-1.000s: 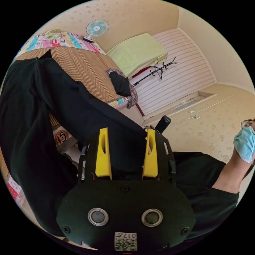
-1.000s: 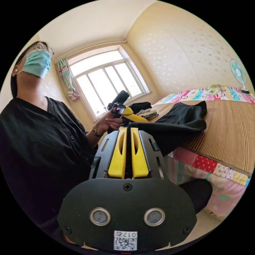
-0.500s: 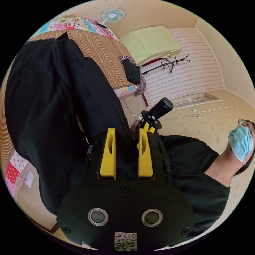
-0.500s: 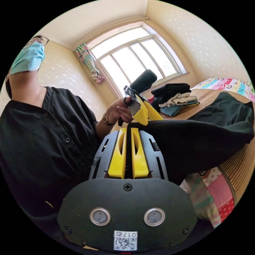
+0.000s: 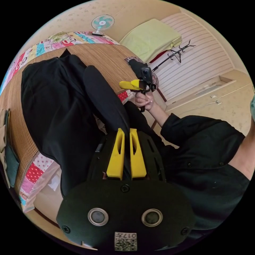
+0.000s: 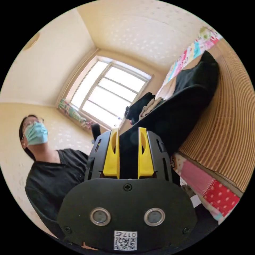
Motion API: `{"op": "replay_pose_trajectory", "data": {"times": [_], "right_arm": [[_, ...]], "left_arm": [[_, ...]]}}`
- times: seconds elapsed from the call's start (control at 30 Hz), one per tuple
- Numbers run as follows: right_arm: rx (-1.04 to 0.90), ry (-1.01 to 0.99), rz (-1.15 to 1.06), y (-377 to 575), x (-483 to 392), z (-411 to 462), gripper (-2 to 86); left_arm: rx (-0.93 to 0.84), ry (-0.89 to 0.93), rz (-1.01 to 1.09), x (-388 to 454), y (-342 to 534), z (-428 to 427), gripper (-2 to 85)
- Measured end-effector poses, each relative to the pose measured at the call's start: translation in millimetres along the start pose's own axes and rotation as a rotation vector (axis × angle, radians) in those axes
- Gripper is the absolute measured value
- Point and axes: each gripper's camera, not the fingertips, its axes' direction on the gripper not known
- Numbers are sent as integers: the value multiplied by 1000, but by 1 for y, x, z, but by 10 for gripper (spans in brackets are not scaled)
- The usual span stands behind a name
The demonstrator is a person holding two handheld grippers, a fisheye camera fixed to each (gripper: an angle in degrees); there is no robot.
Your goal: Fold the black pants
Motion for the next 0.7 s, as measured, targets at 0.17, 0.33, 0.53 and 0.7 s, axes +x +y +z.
{"op": "replay_pose_trajectory", "data": {"times": [0.17, 0.33, 0.53, 0.7], "right_arm": [[189, -162, 561, -96, 149, -30, 174], [272, -237, 716, -150, 187, 5, 131], [434, 124, 601, -220, 90, 19, 35], [578, 560, 191, -274, -56, 97, 25]], "left_arm": [[113, 140, -22, -18, 7, -27, 27], [210, 255, -31, -34, 16, -59, 30], [326, 356, -99, -64, 37, -87, 29], [418, 455, -173, -84, 60, -106, 31]]}}
